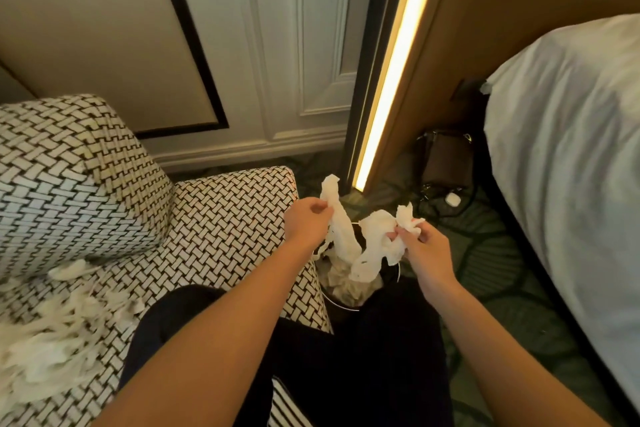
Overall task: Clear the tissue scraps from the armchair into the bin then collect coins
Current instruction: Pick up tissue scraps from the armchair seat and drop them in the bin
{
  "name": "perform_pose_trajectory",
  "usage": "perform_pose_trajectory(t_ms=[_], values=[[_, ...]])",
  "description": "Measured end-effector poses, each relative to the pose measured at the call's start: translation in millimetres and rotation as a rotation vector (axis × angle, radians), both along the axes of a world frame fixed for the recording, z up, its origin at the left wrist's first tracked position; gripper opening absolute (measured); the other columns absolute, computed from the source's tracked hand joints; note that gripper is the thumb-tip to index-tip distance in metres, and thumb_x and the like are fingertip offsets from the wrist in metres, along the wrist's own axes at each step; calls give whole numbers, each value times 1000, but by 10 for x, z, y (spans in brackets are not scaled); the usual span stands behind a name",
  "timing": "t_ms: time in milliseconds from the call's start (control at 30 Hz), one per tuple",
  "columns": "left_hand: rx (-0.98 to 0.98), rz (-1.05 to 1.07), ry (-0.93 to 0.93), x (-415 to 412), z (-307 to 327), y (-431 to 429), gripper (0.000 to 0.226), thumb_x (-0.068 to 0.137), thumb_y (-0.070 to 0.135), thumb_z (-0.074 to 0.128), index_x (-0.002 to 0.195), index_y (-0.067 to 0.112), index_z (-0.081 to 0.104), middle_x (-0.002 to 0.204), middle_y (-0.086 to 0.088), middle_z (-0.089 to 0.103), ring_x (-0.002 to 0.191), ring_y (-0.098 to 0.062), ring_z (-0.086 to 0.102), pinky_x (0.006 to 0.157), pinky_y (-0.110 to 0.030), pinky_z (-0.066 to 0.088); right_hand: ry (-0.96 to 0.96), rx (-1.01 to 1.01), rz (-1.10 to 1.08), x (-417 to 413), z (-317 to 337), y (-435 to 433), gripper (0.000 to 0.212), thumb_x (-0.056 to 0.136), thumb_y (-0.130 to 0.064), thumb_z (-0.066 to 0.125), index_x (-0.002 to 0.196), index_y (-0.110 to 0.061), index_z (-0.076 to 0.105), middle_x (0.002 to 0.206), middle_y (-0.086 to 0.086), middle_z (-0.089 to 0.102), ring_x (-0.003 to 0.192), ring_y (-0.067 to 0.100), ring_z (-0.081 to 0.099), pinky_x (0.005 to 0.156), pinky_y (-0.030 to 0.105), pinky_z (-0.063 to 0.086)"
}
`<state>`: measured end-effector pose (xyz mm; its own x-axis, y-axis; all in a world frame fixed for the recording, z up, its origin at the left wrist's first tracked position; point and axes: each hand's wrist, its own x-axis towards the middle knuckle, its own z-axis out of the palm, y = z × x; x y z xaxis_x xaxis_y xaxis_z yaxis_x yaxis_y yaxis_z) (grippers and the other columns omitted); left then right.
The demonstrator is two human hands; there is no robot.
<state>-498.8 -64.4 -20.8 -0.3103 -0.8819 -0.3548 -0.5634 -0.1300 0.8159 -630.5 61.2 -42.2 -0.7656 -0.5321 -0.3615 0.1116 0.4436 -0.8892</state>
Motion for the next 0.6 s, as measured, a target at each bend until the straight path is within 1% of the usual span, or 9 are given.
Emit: perform_pose_trajectory(t_ms=[133, 267, 300, 367, 400, 433, 500, 567, 600], values=[[51, -33, -26, -95, -88, 40, 30, 93, 22, 56, 121, 12, 61, 120, -3, 62, 107, -16, 57, 77, -18, 42, -15, 40, -7, -44, -106, -16, 15, 93, -20, 57, 84, -14, 67, 96, 4, 66, 94, 20, 59, 87, 31, 47], [112, -71, -3, -146, -159, 43, 25, 92, 23, 57, 114, 14, 65, 112, -4, 65, 97, -13, 59, 67, -15, 44, -30, 61, 12, -63, -170, -22, 15, 94, -17, 56, 83, -15, 66, 94, 3, 67, 92, 19, 59, 78, 28, 47], [144, -85, 7, -156, -158, 45, 25, 92, 23, 57, 114, 14, 65, 113, -4, 65, 99, -15, 60, 70, -19, 48, -39, 68, 20, -67, -178, -29, 15, 93, -16, 56, 83, -14, 66, 93, 3, 68, 92, 20, 60, 79, 30, 48], [186, -122, 6, -171, -154, 46, 27, 92, 23, 56, 117, 14, 63, 117, -4, 63, 107, -18, 58, 89, -30, 50, -48, 98, 38, -72, -193, -48, 12, 92, -16, 57, 86, -13, 66, 91, 2, 66, 93, 21, 60, 85, 36, 49], [200, -137, -3, -170, -157, 51, 29, 93, 24, 55, 120, 15, 61, 120, -4, 61, 111, -19, 57, 94, -32, 48, -55, 116, 52, -77, -210, -58, 10, 92, -17, 58, 87, -13, 66, 90, 2, 65, 93, 21, 59, 86, 37, 49], [212, -150, -4, -163, -149, 53, 31, 93, 24, 54, 122, 15, 59, 121, -4, 60, 112, -19, 56, 94, -31, 47, -60, 127, 63, -75, -209, -65, 9, 92, -17, 58, 87, -14, 65, 91, 2, 64, 92, 20, 59, 86, 36, 49], [233, -172, 7, -130, -145, 48, 31, 94, 24, 52, 124, 17, 58, 121, -3, 58, 111, -18, 56, 80, -24, 48, -68, 141, 81, -64, -210, -72, 6, 91, -17, 59, 89, -13, 63, 93, 3, 63, 90, 18, 57, 81, 31, 47], [250, -179, 16, -73, -150, 46, 29, 95, 24, 51, 122, 17, 58, 117, -1, 58, 108, -17, 57, 64, -16, 42, -70, 151, 110, -52, -200, -80, 7, 91, -17, 59, 92, -11, 62, 95, 5, 62, 87, 16, 56, 72, 25, 44], [255, -177, 21, -45, -155, 41, 28, 95, 24, 51, 121, 18, 59, 116, 0, 59, 107, -16, 58, 61, -15, 40, -77, 153, 128, -51, -198, -88, 8, 91, -17, 59, 94, -10, 62, 96, 4, 62, 87, 15, 55, 69, 24, 42]])
